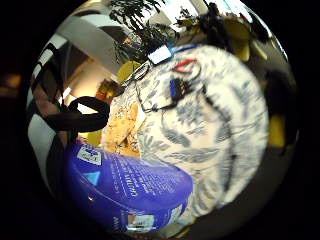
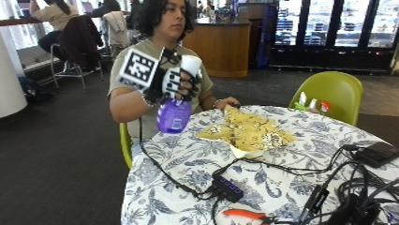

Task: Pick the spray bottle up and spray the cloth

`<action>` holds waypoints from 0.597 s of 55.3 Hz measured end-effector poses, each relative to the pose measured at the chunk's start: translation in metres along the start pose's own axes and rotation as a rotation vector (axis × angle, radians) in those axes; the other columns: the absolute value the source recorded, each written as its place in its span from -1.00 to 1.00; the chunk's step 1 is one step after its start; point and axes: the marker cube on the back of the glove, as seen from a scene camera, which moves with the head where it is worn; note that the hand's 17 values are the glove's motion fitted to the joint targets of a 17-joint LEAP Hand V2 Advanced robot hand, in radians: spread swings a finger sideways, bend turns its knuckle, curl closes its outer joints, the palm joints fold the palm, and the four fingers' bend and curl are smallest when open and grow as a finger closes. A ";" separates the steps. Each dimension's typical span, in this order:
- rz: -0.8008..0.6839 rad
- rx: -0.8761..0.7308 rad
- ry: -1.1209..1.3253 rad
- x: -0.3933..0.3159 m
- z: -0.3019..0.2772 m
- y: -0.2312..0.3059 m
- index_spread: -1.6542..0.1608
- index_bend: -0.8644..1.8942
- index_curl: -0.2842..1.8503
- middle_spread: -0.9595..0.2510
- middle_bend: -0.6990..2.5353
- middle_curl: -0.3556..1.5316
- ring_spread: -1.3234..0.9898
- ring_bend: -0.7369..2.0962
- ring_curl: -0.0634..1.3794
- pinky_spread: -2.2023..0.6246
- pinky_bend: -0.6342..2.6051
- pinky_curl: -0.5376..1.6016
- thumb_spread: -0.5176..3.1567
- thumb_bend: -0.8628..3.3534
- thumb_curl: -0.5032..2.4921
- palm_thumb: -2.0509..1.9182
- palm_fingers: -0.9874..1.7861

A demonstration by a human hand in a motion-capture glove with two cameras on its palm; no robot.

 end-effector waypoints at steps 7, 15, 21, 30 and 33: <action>-0.085 0.020 0.349 -0.043 -0.014 -0.016 0.51 -0.19 -0.36 0.29 -0.28 -0.11 -0.02 -0.07 -0.33 0.39 -0.35 -0.15 -0.53 -0.61 -0.25 0.56 0.66; -0.195 -0.220 0.867 -0.061 0.026 -0.032 0.51 -0.19 -0.32 0.28 -0.27 -0.10 -0.02 -0.08 -0.31 0.37 -0.35 -0.15 -0.56 -0.60 -0.23 0.56 0.67; -0.251 -0.382 1.067 -0.052 0.072 -0.024 0.50 -0.19 -0.30 0.28 -0.27 -0.10 -0.03 -0.08 -0.30 0.36 -0.35 -0.14 -0.58 -0.61 -0.21 0.56 0.67; -0.311 -0.610 1.229 -0.025 0.134 0.002 0.50 -0.19 -0.27 0.27 -0.26 -0.09 -0.03 -0.08 -0.29 0.36 -0.35 -0.14 -0.60 -0.61 -0.19 0.55 0.67; -0.320 -0.629 1.247 -0.022 0.143 0.005 0.50 -0.19 -0.27 0.27 -0.26 -0.09 -0.03 -0.08 -0.28 0.36 -0.35 -0.14 -0.60 -0.61 -0.19 0.55 0.67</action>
